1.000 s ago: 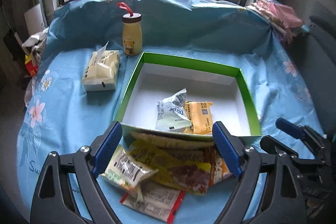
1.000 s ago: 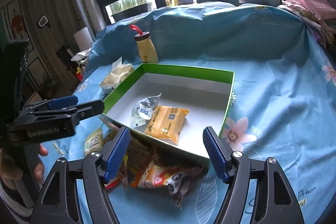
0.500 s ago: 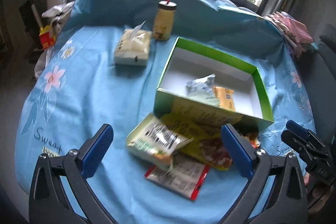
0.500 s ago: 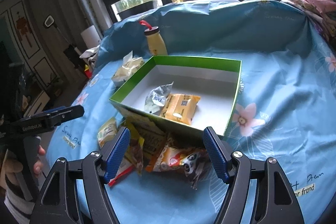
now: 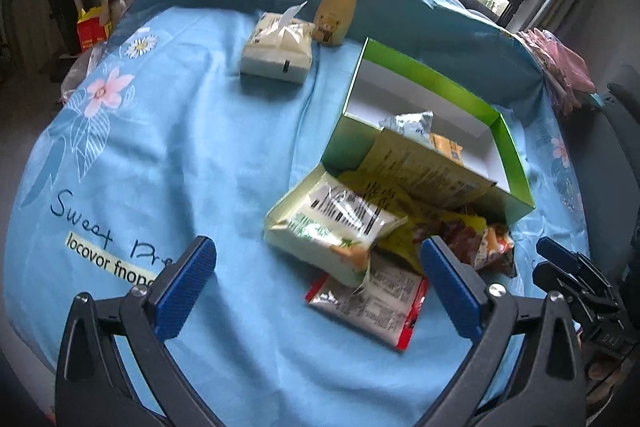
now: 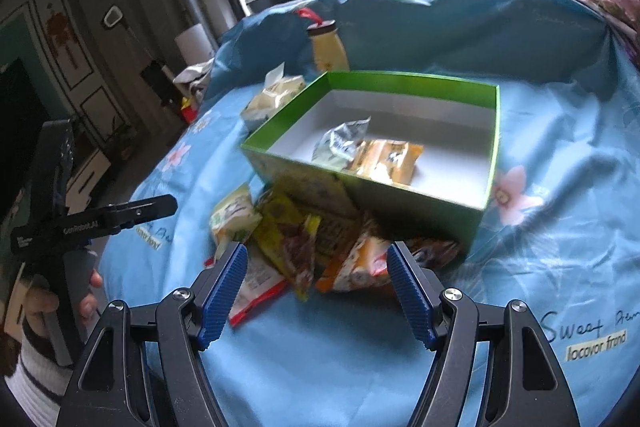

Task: Organize snacks
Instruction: 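Withdraw the left gripper and move it to the green-white packet, then close the left gripper on the green-white snack packet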

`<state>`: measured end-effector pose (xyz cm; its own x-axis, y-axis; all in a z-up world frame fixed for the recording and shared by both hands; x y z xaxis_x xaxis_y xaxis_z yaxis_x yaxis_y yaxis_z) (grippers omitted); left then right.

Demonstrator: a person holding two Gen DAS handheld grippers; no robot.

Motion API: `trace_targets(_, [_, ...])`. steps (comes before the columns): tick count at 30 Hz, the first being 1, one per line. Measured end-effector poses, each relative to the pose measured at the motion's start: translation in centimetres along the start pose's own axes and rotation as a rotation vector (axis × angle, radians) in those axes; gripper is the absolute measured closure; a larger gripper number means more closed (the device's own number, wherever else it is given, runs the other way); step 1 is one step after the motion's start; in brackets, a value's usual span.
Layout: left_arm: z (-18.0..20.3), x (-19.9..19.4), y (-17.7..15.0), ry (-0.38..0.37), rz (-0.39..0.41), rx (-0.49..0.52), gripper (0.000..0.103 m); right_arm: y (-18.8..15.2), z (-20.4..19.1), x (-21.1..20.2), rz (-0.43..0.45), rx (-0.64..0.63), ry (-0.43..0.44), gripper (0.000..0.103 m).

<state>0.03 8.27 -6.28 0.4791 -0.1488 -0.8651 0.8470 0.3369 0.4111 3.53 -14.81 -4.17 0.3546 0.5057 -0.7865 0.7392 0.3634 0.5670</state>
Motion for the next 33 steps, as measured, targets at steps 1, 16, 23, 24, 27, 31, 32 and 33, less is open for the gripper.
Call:
trace_targets(1, [-0.2,0.2,-0.1,-0.005,-0.003,0.000,0.001,-0.2,-0.3,0.2,-0.004,-0.006,0.002,0.030])
trace_targets(16, [-2.6,2.7,-0.8,-0.081,-0.020,-0.042,0.001,-1.8,-5.3,5.0,-0.094,-0.132,0.067,0.030])
trace_targets(23, [-3.1,4.2,-0.3,-0.107,-0.019,-0.020,0.002,-1.6,-7.5,7.6,-0.116,-0.190,0.078,0.030])
trace_targets(24, [-3.2,4.4,-0.1,-0.114,-0.018,-0.017,0.002,-1.5,-7.7,8.0,-0.121,-0.197,0.077,0.030])
trace_targets(27, [-3.0,4.7,0.3,-0.134,-0.013,-0.001,0.005,-1.3,-8.2,9.0,-0.125,-0.211,0.079,0.030])
trace_targets(31, [-2.8,5.1,1.1,-0.157,-0.014,0.008,0.009,-0.6,-8.7,9.9,-0.116,-0.231,0.086,0.032])
trace_targets(32, [-2.7,5.2,1.3,-0.165,-0.017,0.010,0.009,-0.4,-8.8,10.1,-0.115,-0.234,0.084,0.034])
trace_targets(33, [-2.6,5.3,1.5,-0.170,-0.018,0.012,0.010,-0.3,-8.8,10.4,-0.119,-0.237,0.080,0.037])
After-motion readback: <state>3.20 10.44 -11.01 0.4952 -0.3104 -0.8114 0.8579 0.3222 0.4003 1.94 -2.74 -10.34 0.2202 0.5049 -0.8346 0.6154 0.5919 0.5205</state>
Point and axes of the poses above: each gripper's, at about its wrist camera, not at the fingertips, and x roughly the way its jaws point, z to its right, y to its top, the point moved 4 cm from there along x, roughly the way its jaws point, and after that the axes turned 11 degrees about -z, right-handed, at the moved point
